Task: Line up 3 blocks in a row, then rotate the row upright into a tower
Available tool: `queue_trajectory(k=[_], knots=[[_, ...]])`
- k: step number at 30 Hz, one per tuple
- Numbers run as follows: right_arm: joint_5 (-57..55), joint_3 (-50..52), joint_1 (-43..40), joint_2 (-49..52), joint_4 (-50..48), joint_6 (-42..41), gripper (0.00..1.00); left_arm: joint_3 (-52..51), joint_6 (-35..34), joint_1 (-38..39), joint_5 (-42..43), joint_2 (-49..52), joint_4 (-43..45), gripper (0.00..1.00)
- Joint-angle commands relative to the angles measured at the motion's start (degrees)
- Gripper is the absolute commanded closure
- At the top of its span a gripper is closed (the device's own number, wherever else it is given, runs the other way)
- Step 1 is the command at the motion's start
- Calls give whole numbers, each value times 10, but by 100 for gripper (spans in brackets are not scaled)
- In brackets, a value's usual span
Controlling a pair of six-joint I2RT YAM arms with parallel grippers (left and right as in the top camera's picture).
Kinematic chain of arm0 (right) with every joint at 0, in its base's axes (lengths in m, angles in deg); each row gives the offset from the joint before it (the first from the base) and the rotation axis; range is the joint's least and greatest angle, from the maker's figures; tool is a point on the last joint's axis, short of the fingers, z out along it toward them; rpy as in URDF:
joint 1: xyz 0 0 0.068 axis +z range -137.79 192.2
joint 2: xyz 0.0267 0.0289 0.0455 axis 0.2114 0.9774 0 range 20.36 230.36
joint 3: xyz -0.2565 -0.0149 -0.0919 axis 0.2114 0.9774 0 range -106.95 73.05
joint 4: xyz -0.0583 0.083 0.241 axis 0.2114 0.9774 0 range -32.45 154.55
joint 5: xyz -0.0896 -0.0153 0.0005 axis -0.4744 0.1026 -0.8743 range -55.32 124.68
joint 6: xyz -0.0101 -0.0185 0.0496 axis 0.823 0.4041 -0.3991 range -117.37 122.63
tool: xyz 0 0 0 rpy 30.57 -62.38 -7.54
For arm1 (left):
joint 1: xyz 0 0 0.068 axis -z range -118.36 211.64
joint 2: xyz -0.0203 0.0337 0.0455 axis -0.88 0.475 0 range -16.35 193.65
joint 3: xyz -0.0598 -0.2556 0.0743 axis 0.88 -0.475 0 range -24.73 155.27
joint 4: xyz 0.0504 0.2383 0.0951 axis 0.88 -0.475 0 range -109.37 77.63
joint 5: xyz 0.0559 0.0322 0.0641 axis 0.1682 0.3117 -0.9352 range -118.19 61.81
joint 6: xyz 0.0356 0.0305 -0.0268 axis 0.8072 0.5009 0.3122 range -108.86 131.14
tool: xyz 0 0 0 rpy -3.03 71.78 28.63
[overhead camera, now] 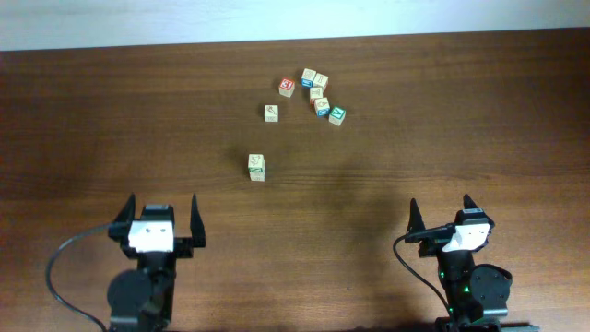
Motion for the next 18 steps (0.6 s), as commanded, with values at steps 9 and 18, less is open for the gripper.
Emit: queue_trajectory(k=[9, 18], knots=[[-3, 5, 4, -5, 0, -1, 1, -96, 64, -3, -42, -143, 6, 1], [-3, 5, 4, -5, 0, -1, 2, -146, 73, -3, -42, -143, 44, 1]])
